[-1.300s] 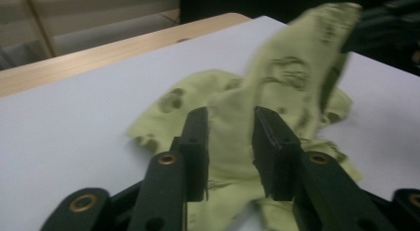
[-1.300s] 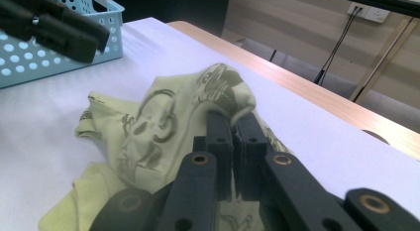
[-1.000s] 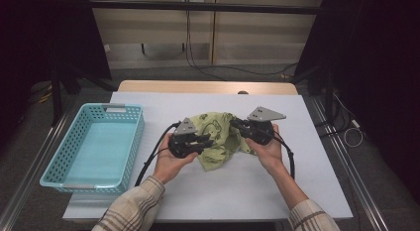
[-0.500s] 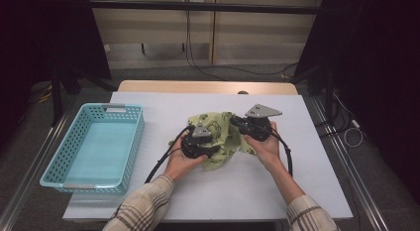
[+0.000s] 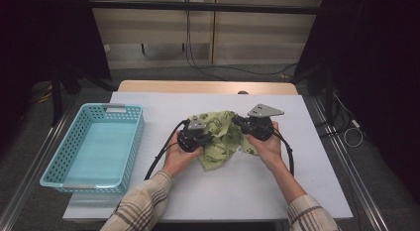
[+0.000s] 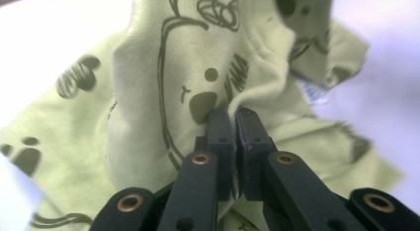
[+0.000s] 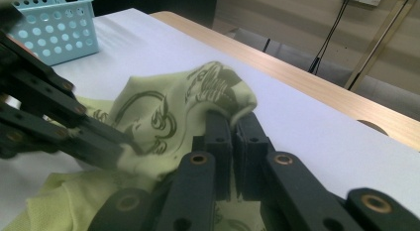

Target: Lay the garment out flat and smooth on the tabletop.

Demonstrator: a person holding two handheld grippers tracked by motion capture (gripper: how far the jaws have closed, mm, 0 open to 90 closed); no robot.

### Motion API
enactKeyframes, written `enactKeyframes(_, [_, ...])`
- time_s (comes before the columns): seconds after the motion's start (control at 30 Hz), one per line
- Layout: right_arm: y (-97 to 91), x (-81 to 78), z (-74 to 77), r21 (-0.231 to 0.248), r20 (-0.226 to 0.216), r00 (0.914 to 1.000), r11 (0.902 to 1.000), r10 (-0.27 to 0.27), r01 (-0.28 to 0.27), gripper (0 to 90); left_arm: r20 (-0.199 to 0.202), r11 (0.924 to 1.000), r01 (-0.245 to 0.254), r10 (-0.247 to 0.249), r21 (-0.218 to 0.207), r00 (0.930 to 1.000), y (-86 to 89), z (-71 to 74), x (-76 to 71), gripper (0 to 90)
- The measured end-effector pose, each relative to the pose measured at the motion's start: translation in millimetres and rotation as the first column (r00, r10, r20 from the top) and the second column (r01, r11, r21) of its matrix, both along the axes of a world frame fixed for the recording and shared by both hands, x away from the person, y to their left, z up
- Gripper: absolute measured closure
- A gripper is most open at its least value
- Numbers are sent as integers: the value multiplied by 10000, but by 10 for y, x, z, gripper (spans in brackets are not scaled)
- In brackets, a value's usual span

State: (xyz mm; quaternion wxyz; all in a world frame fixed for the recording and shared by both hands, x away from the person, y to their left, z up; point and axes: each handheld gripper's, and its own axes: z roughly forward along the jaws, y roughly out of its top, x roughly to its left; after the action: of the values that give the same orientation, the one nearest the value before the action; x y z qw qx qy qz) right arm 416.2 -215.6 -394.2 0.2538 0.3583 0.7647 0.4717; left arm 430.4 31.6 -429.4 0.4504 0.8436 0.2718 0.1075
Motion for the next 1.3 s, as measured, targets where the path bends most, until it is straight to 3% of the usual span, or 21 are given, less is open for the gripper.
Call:
enactKeyframes(0.17, [-111,-21,53,238,112,9997,9995,-213,210,862,270,9967,-288,309,-754,9992,218,254,-19,869])
enactKeyframes(0.33, [-176,-51,94,319,250,9995,9993,-188,180,843,570,9845,-655,757,-1629,9955,395,473,8,871])
enactKeyframes(0.43, [-142,-47,85,352,236,9996,9993,-133,124,820,426,9787,-943,1037,-1826,9937,461,539,93,871])
enactKeyframes(0.53, [-86,-20,26,142,76,9999,9999,-68,67,812,133,9754,-1352,1396,-1741,9901,510,469,216,871])
enactKeyframes(0.57, [-72,-6,-1,-10,30,10000,10000,-83,83,801,2,9774,-1465,1483,-1525,9889,533,415,265,870])
enactKeyframes(0.7, [-58,49,-99,-238,-264,9996,9997,-114,108,870,-425,9736,-1799,1756,-1403,9835,555,216,344,869])
enactKeyframes(0.73, [-62,64,-120,-260,-326,9994,9996,-89,81,876,-405,9810,-1658,1625,-1003,9859,586,177,369,869])
enactKeyframes(0.8, [-59,82,-154,-430,-346,9993,9990,-139,124,891,-594,9799,-1738,1686,-975,9839,574,99,399,865])
enactKeyframes(0.9, [-50,94,-188,-447,-499,9987,9990,-106,84,891,-501,9762,-2033,2000,-754,9785,541,41,412,784])
enactKeyframes(0.97, [-43,97,-183,-398,-478,9988,9992,-75,56,891,-457,9660,-2452,2421,-818,9692,540,54,396,688])
enactKeyframes(1.07, [-21,93,-165,-372,-418,9991,9993,-21,6,891,-44,9737,-2225,2226,-492,9749,579,141,311,660])
enactKeyframes(1.1, [-15,94,-165,-370,-412,9992,9993,-9,-7,891,139,9735,-2204,2217,-607,9750,570,155,270,676])
enactKeyframes(1.13, [-12,97,-166,-387,-405,9992,9992,-5,-10,891,117,9699,-2226,2248,-985,9743,546,171,189,691])
enactKeyframes(1.2, [-5,103,-169,-374,-414,9991,9993,-5,-10,891,484,9774,-1984,2022,-732,9782,528,202,63,699])
enactKeyframes(1.27, [2,109,-169,-395,-396,9992,9992,-37,21,891,1024,9782,-1991,2044,-597,9735,528,246,-22,692])
enactKeyframes(1.3, [5,108,-168,-366,-424,9991,9993,-58,42,891,974,9777,-1911,1992,-866,9751,526,286,-79,712])
